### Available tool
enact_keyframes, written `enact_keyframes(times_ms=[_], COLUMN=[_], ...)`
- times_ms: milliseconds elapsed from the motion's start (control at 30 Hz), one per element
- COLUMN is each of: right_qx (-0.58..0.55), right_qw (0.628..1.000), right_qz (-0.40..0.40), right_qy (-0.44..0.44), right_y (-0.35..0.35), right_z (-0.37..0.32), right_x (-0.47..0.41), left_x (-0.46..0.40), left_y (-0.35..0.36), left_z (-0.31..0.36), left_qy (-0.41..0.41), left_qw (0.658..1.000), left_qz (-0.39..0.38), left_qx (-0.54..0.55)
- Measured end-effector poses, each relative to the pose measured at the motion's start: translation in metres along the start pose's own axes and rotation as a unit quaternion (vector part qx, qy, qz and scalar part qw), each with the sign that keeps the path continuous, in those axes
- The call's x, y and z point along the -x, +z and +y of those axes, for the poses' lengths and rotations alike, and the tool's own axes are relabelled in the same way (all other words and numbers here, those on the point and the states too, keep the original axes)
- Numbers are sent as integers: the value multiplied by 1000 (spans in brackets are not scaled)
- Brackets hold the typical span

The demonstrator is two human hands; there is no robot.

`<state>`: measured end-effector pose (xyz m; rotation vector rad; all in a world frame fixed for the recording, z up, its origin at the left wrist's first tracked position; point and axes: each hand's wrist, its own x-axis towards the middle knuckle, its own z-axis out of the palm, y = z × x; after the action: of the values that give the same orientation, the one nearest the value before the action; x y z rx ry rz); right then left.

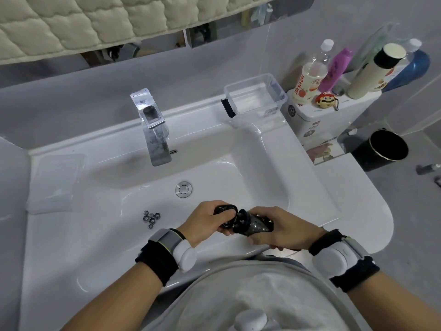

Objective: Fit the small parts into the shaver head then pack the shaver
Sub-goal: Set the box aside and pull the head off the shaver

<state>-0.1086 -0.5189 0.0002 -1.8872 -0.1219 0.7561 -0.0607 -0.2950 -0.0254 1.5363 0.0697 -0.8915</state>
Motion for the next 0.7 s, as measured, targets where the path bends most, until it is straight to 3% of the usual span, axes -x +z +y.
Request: enact_keyframes(times_ms=[133, 267, 333, 433, 533, 700], right_qx=[6, -2, -28, -40, -46, 123], right_qw=[998, 1000, 995, 974, 952, 902], right_qz=[65, 29, 88, 216, 293, 393], right_qy=[0, -4, 38, 62, 74, 128], right_y=[11, -8, -25, -43, -57, -76], right_z=[0, 9, 19, 30, 34, 45], right_x=[-6, 11, 22, 22, 11, -4], left_x=[-4, 2, 7, 14, 10, -2], left_y=[-2, -35, -63, -74, -62, -49], left_z=[5, 14, 17, 16, 15, 14], left_qy=[17, 12, 12, -5, -12, -8], left_qw=[999, 997, 995, 997, 998, 996], left_qz=[34, 69, 100, 74, 68, 82], left_qx=[-13, 37, 22, -30, -12, 31])
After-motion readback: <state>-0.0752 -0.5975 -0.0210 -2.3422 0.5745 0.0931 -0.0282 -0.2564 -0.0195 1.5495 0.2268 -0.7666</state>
